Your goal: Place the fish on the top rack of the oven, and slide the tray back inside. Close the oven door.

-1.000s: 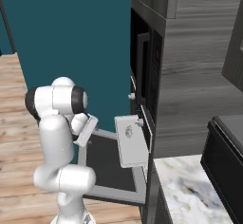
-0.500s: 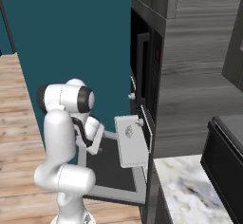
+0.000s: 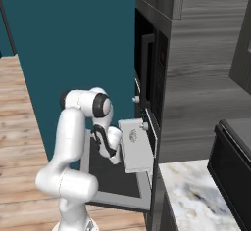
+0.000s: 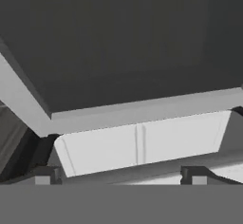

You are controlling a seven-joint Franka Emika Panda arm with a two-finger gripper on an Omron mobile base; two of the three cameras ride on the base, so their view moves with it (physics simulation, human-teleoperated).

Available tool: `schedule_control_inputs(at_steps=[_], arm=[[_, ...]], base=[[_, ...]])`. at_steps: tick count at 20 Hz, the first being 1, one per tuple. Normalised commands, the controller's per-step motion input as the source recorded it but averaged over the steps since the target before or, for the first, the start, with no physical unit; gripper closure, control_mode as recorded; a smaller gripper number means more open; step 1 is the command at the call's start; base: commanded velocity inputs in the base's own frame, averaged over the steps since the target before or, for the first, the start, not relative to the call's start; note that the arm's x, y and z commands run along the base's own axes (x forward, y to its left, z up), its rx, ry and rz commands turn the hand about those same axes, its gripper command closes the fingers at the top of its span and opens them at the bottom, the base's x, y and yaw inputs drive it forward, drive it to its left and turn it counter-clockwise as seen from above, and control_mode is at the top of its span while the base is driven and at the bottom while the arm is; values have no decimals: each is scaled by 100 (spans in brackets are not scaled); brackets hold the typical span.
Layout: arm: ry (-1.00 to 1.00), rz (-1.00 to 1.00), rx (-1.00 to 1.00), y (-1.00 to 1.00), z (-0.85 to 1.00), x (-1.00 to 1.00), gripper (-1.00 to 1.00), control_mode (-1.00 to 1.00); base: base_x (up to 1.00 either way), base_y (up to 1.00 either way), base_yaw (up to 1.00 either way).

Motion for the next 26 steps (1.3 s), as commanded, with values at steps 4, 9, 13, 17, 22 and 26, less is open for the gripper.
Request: schedule_control_inputs(at_steps=[4,9,13,17,22,26], arm=[[1,8,-3,-80,-18,18,-100,-100],[-1,0,-3,-93,3,9,-100,-100],[-1,0,0,-91,8,20,-100,-100],[-2,3,-5,14,30,-52,-100,-100],[-16,6,-25,100,59,-98,-100,-100],[-23,5,-33,100,61,-96,-100,-100]], base=[[0,0,0],[0,0,0],[0,0,0],[0,0,0],[0,0,0],[0,0,0]])
